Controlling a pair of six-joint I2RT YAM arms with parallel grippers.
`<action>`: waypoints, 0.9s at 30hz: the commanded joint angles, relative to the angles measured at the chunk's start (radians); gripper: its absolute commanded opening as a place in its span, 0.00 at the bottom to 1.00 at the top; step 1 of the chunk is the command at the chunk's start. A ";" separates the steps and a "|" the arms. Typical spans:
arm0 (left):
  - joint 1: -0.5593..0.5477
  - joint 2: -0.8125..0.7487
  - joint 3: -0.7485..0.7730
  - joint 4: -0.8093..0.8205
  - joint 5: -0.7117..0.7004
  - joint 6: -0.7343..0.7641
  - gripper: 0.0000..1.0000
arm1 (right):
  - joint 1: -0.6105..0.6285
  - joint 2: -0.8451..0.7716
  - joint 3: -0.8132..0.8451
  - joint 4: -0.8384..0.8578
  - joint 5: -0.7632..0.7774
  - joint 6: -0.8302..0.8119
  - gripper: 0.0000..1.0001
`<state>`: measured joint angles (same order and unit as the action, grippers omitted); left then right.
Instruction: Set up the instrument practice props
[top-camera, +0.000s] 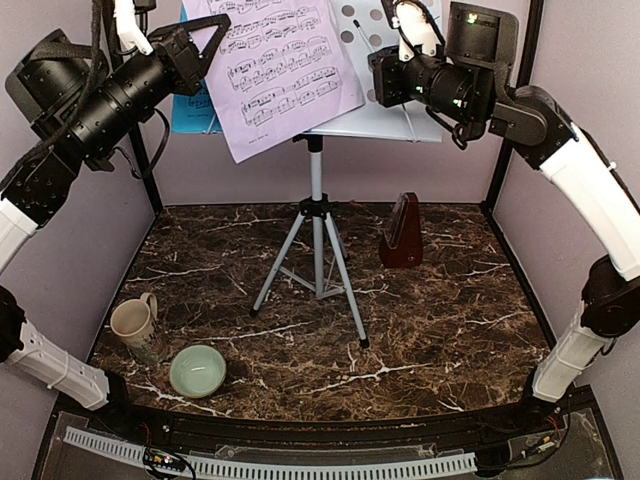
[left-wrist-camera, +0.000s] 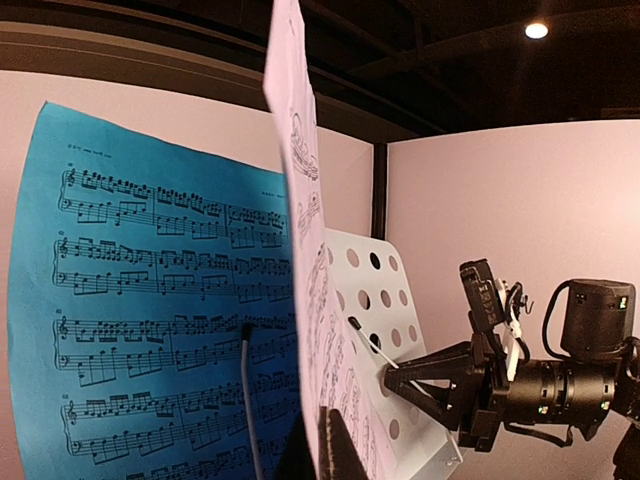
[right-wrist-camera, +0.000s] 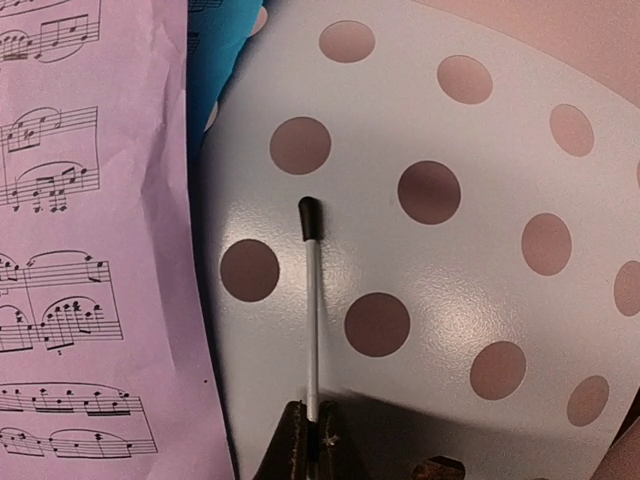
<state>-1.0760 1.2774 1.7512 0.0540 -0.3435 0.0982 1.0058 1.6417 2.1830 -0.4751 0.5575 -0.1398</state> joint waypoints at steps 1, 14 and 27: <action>0.001 0.017 0.059 -0.003 -0.049 0.063 0.00 | -0.004 -0.034 -0.064 0.104 -0.002 -0.018 0.01; 0.041 0.105 0.186 -0.050 -0.017 0.144 0.00 | -0.004 -0.162 -0.302 0.348 -0.085 -0.045 0.00; 0.154 0.218 0.336 -0.149 0.186 0.094 0.00 | -0.004 -0.198 -0.384 0.432 -0.138 -0.095 0.00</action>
<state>-0.9588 1.4818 2.0411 -0.0635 -0.2485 0.2199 1.0054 1.4757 1.8233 -0.0875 0.4442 -0.2092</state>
